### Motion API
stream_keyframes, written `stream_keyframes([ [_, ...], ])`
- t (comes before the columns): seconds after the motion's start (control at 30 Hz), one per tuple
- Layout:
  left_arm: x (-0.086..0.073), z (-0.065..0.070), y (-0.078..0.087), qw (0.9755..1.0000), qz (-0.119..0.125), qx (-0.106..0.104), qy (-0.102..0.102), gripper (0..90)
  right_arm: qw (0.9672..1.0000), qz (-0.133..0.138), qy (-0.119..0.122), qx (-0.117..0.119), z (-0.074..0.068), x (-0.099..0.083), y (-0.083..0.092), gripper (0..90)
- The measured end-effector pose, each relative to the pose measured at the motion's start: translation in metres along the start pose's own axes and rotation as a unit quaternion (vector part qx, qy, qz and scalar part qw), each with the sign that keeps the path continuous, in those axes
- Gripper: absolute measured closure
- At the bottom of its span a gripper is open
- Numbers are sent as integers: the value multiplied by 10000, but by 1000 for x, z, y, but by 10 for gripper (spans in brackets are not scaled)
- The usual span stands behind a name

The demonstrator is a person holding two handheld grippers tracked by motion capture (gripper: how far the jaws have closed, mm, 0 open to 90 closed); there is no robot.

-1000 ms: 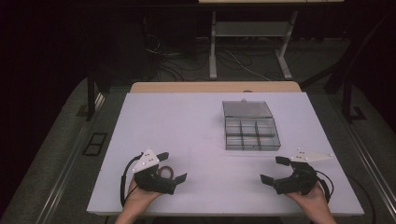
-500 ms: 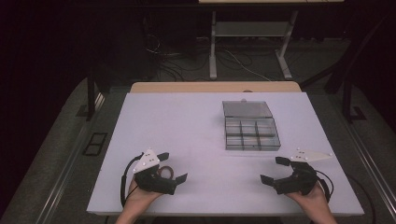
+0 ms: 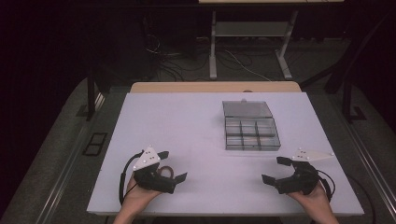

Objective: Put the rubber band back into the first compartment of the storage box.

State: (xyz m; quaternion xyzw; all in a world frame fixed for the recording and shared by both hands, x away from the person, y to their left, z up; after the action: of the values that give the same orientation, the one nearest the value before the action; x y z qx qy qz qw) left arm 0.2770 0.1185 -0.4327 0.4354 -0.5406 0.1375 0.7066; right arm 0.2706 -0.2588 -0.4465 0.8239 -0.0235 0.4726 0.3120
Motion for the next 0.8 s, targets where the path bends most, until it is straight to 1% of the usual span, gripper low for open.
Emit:
stream_keyframes([
  [0.03, 1, 0, 0, 10000, -1, -13, 15, 0, 10000, -2, -12, -5, 0, 0, 0, 11],
  [0.23, 5, -2, 2, 9999, -108, -46, -51, 0, 10000, 31, -27, -21, 0, 0, 0, 11],
  [0.43, 8, -7, 3, 9998, -187, -27, -114, 0, 10000, 32, -28, -42, 0, 0, 0, 11],
  [0.67, 11, -14, 3, 9991, -383, 16, -189, 0, 10000, 14, -44, -52, 1, -1, -1, 12],
  [0.8, 13, -19, 3, 9982, -525, 42, -283, 0, 10000, 6, -28, -72, 0, -1, -1, 11],
])
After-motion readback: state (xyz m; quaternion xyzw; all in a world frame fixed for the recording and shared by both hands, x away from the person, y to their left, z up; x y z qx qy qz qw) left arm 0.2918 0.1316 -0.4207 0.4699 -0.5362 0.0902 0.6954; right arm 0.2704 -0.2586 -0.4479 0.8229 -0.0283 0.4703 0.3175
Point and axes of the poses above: each handheld gripper's, and its own axes: y roughly backward along the jaws, x roughly out of its top, z roughly to its right, the point moved 5 cm from there along -y, roughly forward along the jaws, and after that the axes turned 12 degrees about x, right-handed, at the moved point
